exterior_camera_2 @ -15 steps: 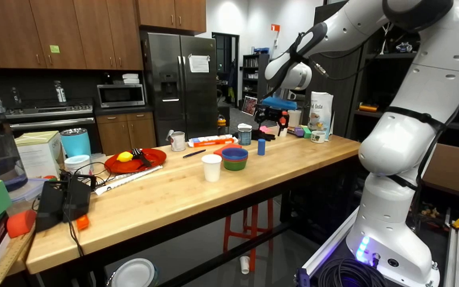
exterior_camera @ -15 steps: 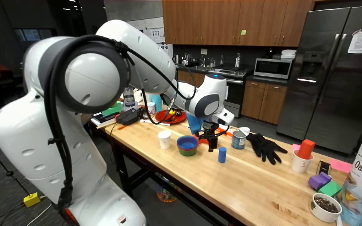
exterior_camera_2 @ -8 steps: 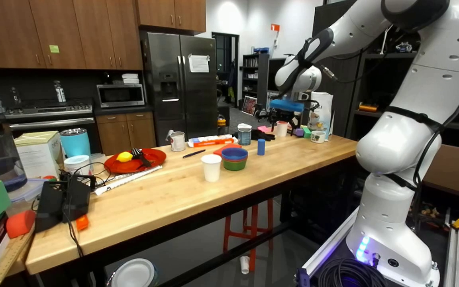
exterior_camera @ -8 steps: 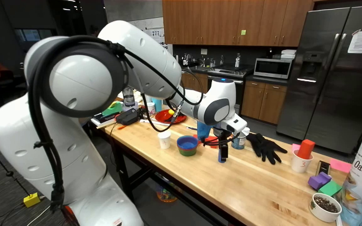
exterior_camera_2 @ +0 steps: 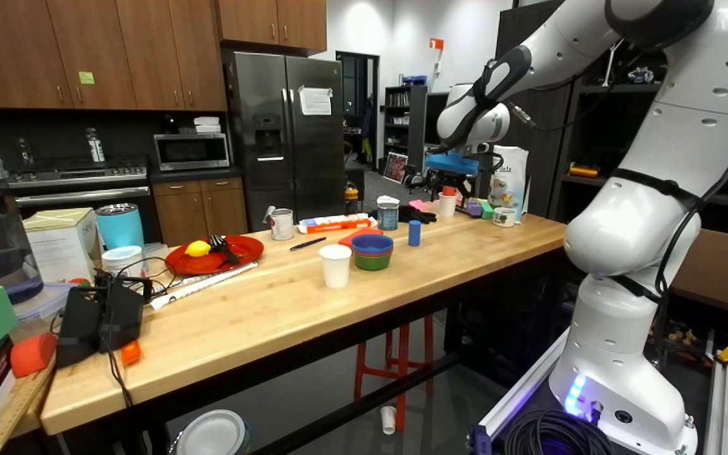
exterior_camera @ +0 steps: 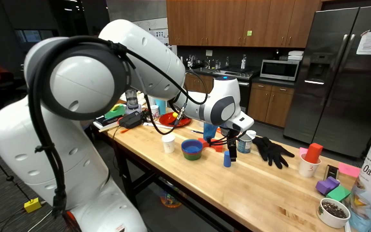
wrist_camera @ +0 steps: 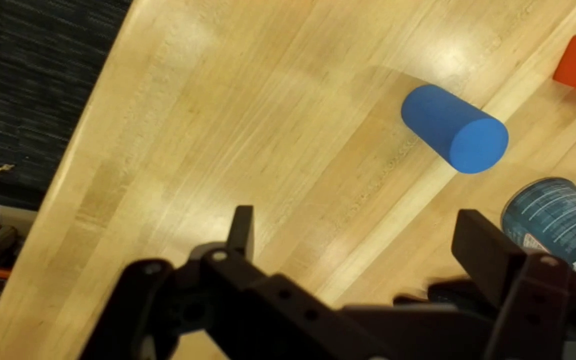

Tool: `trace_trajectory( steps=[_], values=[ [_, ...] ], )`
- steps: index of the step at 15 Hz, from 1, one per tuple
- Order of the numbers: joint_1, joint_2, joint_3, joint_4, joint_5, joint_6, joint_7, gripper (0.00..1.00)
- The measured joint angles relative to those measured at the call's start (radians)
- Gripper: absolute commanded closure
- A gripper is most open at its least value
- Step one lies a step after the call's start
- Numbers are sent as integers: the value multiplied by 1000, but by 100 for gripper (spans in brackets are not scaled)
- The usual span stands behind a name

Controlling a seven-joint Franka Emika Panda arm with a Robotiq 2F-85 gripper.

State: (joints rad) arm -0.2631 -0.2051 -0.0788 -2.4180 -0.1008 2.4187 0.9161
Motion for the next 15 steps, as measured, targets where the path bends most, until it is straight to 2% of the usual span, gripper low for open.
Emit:
trace_trajectory(
  steps=[5,15],
  values=[
    [32,9,1,-2,27,82,-10,0],
    [40,59,12,12,18,142,-6,0]
  ],
)
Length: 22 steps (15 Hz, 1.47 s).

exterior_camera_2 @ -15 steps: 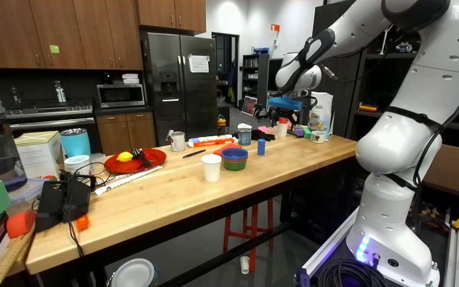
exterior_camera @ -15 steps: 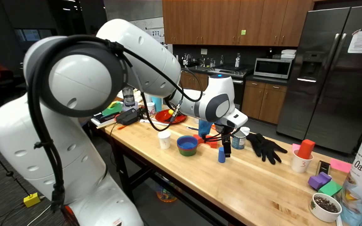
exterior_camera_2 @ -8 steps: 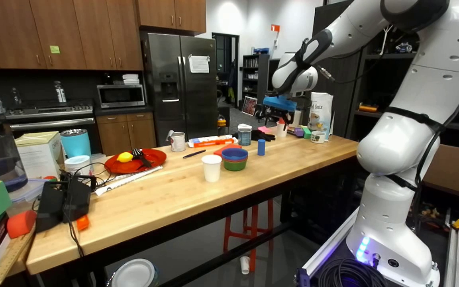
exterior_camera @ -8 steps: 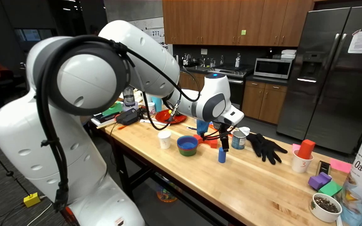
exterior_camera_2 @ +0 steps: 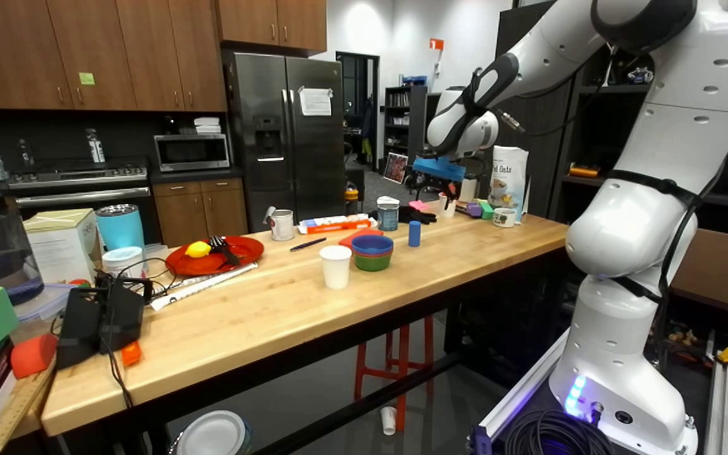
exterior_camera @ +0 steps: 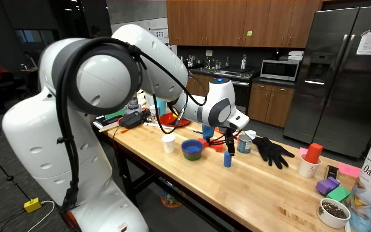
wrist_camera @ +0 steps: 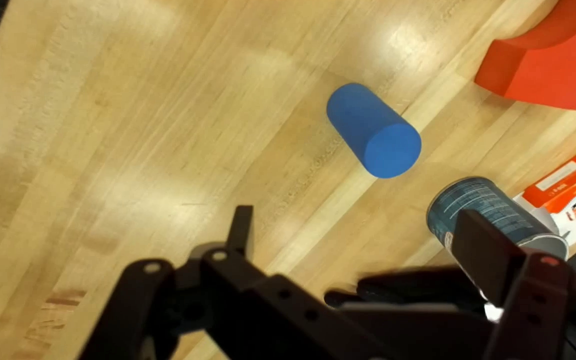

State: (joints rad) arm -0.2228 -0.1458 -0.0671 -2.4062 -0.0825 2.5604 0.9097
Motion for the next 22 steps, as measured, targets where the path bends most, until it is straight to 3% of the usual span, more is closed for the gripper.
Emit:
trace_trajectory(
  steps=[12,22],
  values=[
    [45,156,-5,73,78,39,-19,0],
    [61,216,-16,124,112,39,-40,0]
  ],
)
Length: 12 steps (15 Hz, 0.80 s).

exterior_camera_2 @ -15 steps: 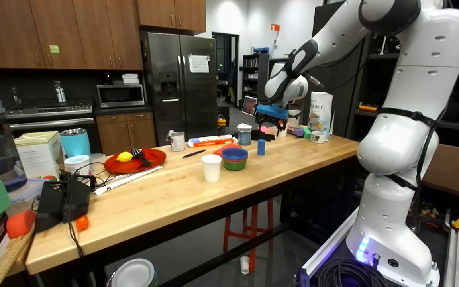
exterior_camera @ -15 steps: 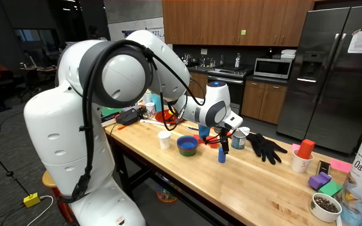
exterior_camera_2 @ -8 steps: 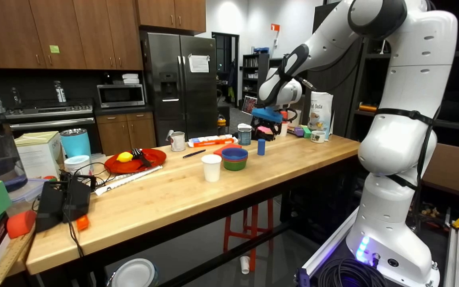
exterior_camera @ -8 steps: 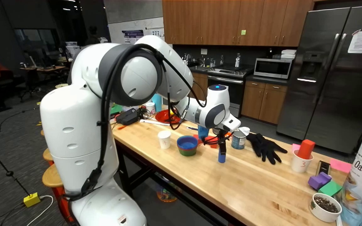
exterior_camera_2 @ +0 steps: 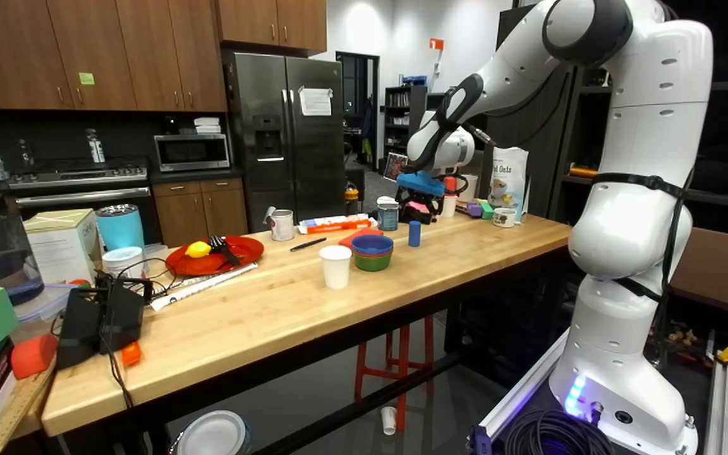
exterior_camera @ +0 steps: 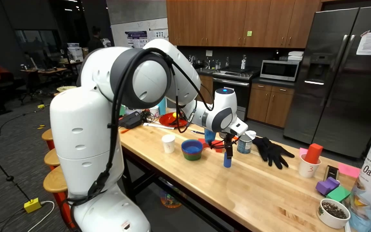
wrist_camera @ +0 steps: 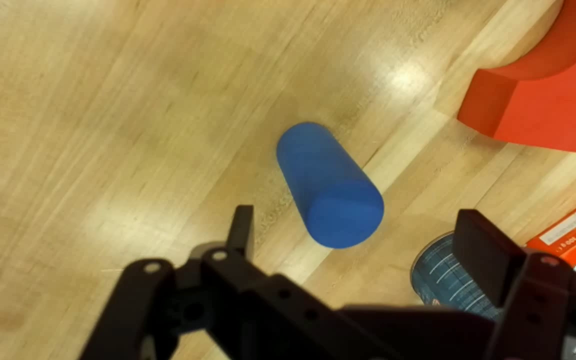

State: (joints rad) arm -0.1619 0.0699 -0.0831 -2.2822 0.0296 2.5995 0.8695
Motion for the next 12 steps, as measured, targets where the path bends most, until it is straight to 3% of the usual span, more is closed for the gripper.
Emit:
trace_trajectory(
  steps=[12],
  values=[
    [22,69,-1,70,96,-27,-98,0]
  ],
)
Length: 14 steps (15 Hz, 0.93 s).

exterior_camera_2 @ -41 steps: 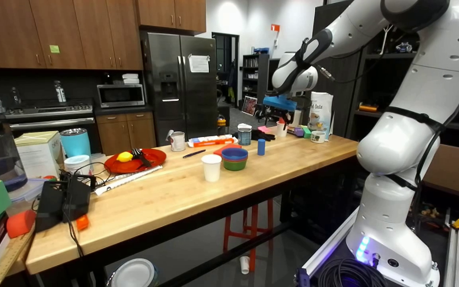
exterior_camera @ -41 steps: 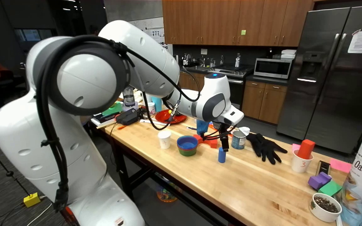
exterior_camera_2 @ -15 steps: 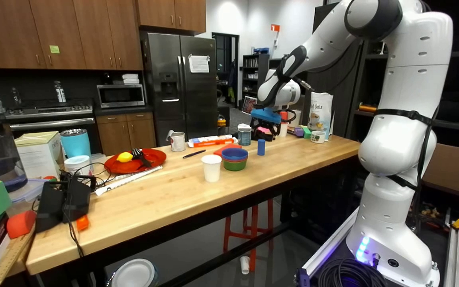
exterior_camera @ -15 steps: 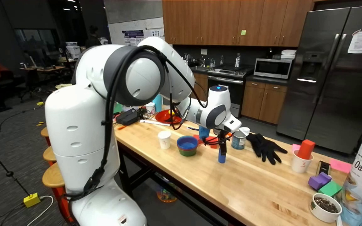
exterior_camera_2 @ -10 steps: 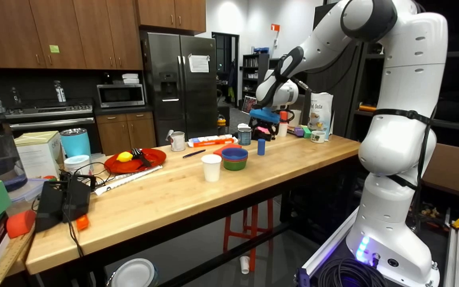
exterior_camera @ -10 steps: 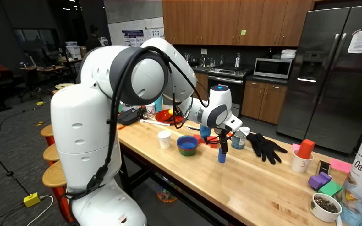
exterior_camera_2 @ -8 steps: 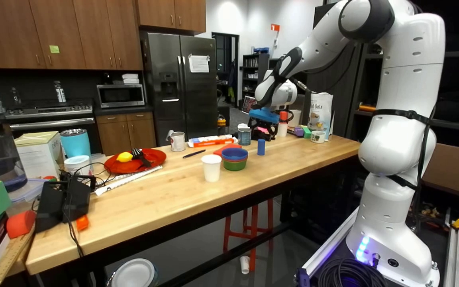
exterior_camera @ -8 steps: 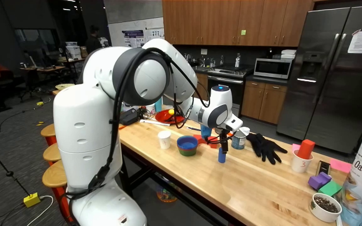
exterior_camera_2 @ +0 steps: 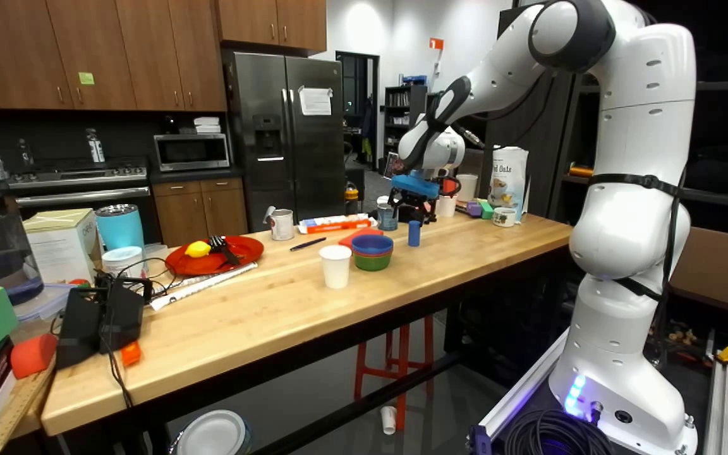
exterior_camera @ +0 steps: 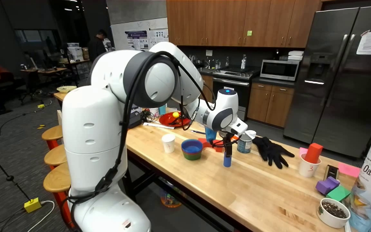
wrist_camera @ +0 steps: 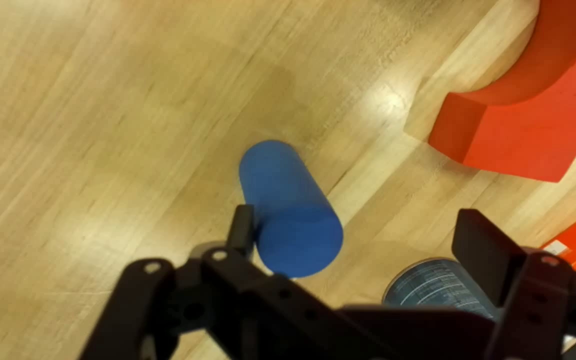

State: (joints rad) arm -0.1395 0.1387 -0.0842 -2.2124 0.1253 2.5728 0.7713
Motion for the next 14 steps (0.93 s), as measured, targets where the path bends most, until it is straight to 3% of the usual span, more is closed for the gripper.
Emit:
trace_trajectory(
  steps=[3,4,7,14],
  values=[
    [8,9,0,7,4,-15,-4,0],
    [10,12,0,11,4,-21,-4,25],
    [14,19,-1,20,4,-51,-4,38],
    [18,30,-4,39,3,-102,-3,94]
  ],
)
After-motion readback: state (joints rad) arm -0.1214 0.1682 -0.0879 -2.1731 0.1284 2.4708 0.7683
